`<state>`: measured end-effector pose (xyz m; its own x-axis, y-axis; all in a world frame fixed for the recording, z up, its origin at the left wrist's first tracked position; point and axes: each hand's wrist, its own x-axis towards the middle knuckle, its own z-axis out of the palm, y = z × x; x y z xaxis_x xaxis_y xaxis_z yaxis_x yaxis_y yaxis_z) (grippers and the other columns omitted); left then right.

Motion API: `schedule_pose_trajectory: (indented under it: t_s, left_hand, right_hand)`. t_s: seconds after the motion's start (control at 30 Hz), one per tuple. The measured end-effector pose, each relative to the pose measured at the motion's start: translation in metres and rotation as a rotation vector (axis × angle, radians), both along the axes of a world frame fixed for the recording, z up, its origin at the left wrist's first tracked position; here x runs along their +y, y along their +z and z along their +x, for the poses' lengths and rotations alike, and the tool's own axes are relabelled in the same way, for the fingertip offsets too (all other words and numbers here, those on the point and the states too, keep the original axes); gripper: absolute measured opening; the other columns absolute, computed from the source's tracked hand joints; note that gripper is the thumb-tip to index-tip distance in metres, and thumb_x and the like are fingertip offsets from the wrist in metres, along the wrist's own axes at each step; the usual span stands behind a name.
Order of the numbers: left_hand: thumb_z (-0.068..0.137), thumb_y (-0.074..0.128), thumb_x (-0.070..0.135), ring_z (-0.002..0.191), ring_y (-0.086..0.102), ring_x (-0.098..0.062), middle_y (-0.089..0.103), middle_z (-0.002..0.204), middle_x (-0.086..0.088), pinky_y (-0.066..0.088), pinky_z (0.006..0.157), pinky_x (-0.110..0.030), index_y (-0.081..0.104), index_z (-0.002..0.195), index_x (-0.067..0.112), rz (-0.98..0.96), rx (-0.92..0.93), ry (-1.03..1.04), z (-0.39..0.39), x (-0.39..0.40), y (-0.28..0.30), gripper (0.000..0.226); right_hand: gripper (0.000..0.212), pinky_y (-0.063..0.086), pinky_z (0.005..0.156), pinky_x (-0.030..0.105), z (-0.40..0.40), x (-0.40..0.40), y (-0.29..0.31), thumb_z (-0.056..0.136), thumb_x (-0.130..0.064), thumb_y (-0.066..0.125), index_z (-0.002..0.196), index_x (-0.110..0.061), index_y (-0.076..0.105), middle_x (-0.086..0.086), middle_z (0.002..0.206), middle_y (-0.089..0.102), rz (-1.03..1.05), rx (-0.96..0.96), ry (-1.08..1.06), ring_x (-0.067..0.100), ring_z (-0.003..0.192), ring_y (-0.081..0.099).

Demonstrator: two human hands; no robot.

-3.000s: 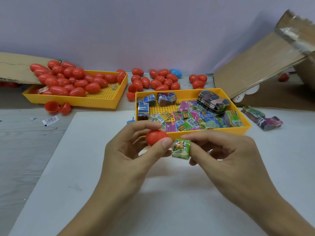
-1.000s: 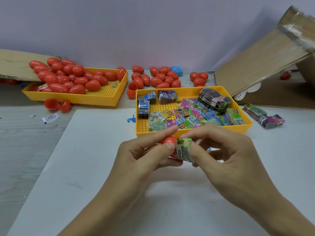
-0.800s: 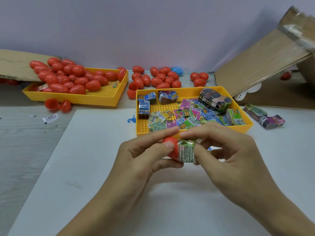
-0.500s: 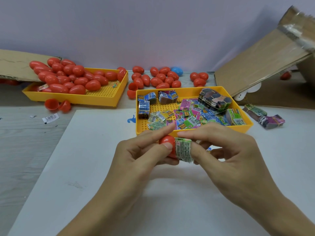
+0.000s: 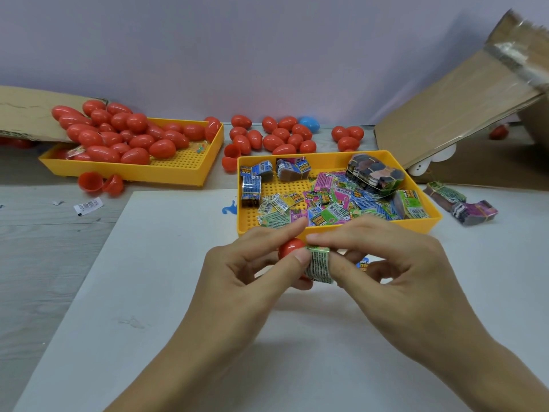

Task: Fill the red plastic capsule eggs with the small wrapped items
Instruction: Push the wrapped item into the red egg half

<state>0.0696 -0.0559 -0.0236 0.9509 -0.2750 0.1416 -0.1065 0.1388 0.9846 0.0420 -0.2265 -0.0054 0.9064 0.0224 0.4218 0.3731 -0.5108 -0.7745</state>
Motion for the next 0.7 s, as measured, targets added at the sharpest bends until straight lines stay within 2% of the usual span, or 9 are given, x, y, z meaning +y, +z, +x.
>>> schedule_pose_trajectory:
  t_s: [0.07,0.17,0.2,0.27,0.37,0.47,0.57,0.7]
  left_hand:
    - [0.079,0.069,0.017,0.079,0.073,-0.018,0.069,0.092,-0.001,0.059,0.073,-0.027,0.077,0.110,0.030,-0.021,-0.002,0.006,0.000,0.000,0.000,0.035]
    - [0.077,0.071,0.019,0.087,0.076,-0.022,0.075,0.100,-0.006,0.060,0.077,-0.026,0.074,0.113,0.035,-0.061,-0.013,0.036,-0.002,-0.002,0.001,0.039]
    - [0.077,0.073,0.019,0.090,0.076,-0.023,0.076,0.100,-0.006,0.060,0.079,-0.027,0.073,0.115,0.036,-0.078,-0.019,0.054,-0.002,-0.003,0.001,0.042]
    - [0.075,0.080,0.022,0.094,0.075,-0.023,0.077,0.100,-0.003,0.061,0.080,-0.030,0.072,0.115,0.036,-0.090,-0.054,0.090,-0.003,-0.003,0.001,0.043]
    - [0.075,0.075,0.034,0.092,0.076,-0.020,0.078,0.099,0.001,0.060,0.081,-0.028,0.075,0.109,0.034,-0.052,-0.140,0.125,-0.005,-0.002,0.003,0.034]
    - [0.082,0.077,0.025,0.096,0.074,-0.019,0.076,0.103,0.001,0.058,0.083,-0.025,0.075,0.109,0.032,-0.045,-0.208,0.157,-0.006,-0.003,0.003,0.029]
    - [0.087,0.074,0.020,0.104,0.071,-0.015,0.072,0.107,0.007,0.055,0.085,-0.018,0.073,0.115,0.026,-0.011,-0.320,0.163,-0.007,-0.004,0.003,0.029]
    - [0.090,0.065,0.014,0.112,0.067,-0.017,0.069,0.116,0.002,0.053,0.091,-0.018,0.065,0.123,0.017,0.094,-0.479,0.186,-0.008,-0.006,-0.001,0.033]
  right_hand:
    - [0.021,0.045,0.052,0.018,-0.001,0.001,0.001,0.082,-0.028,0.067,0.100,-0.034,0.077,-0.016,0.083,0.065,0.034,0.023,0.016,0.015,0.072,0.063]
    - [0.026,0.053,0.054,0.030,-0.002,0.001,0.002,0.076,-0.045,0.064,0.098,-0.039,0.075,-0.014,0.081,0.066,0.139,0.085,-0.003,0.018,0.071,0.065]
    - [0.025,0.052,0.053,0.028,-0.002,0.001,0.003,0.073,-0.046,0.067,0.096,-0.038,0.075,-0.013,0.080,0.068,0.172,0.103,-0.020,0.018,0.069,0.066]
    - [0.019,0.047,0.047,0.019,-0.002,0.000,0.004,0.072,-0.039,0.075,0.090,-0.035,0.074,-0.009,0.077,0.070,0.225,0.135,-0.031,0.018,0.065,0.069]
    - [0.011,0.047,0.041,0.021,-0.002,0.000,0.008,0.076,-0.031,0.073,0.086,-0.031,0.078,-0.002,0.073,0.073,0.318,0.184,0.023,0.017,0.062,0.071]
    - [0.016,0.050,0.042,0.024,-0.002,-0.001,0.013,0.080,-0.025,0.067,0.089,-0.029,0.080,-0.001,0.074,0.075,0.396,0.259,0.072,0.018,0.066,0.073]
    - [0.024,0.053,0.047,0.027,0.001,-0.004,0.016,0.080,-0.021,0.062,0.094,-0.023,0.080,0.006,0.084,0.077,0.534,0.439,0.117,0.022,0.077,0.074]
    - [0.028,0.055,0.052,0.033,0.004,-0.008,0.019,0.080,-0.028,0.062,0.096,-0.013,0.080,0.015,0.095,0.076,0.712,0.647,0.194,0.027,0.090,0.074]
